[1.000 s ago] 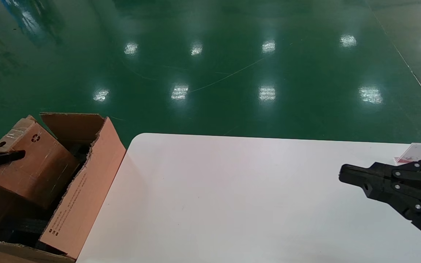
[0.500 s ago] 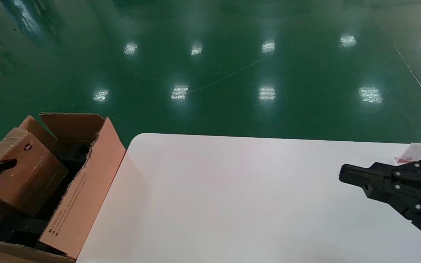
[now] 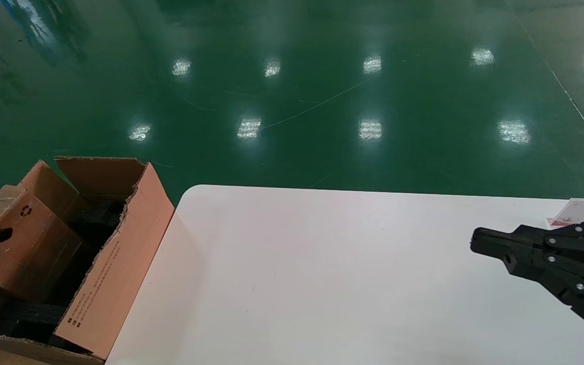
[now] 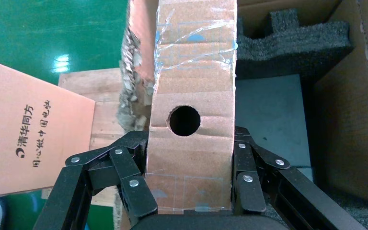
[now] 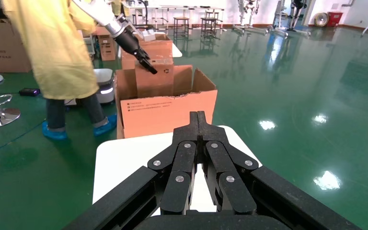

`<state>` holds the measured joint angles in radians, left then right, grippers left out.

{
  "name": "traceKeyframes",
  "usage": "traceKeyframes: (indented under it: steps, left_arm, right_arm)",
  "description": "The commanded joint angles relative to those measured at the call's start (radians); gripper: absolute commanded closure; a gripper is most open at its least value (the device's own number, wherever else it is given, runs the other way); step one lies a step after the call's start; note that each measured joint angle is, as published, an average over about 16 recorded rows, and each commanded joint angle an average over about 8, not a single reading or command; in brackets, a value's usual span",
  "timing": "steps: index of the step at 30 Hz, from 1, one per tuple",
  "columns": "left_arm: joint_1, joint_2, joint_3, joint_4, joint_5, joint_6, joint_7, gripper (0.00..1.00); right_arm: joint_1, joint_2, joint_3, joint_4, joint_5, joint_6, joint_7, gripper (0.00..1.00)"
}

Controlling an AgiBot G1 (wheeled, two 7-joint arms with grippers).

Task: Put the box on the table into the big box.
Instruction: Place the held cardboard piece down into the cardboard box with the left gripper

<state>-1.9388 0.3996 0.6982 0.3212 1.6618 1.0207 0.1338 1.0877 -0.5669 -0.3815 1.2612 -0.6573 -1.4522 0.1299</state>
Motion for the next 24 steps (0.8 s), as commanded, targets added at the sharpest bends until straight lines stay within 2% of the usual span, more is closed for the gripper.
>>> traceKeyframes:
  steps: [1,14,24]
  left_arm:
    - [0.009,0.003,-0.013,0.02,-0.013,-0.008,0.018,1.0]
    - [0.063,0.035,-0.092,0.133,-0.092,-0.067,0.148,1.0]
    - [-0.033,0.061,-0.054,0.224,-0.089,-0.087,0.209,1.0]
  right_arm:
    - [0.0,0.0,0.0,0.0,0.0,0.0,0.0,1.0]
    - [0.0,0.0,0.0,0.0,0.0,0.0,0.0,1.0]
    - [0.0,0.0,0.0,0.0,0.0,0.0,0.0,1.0]
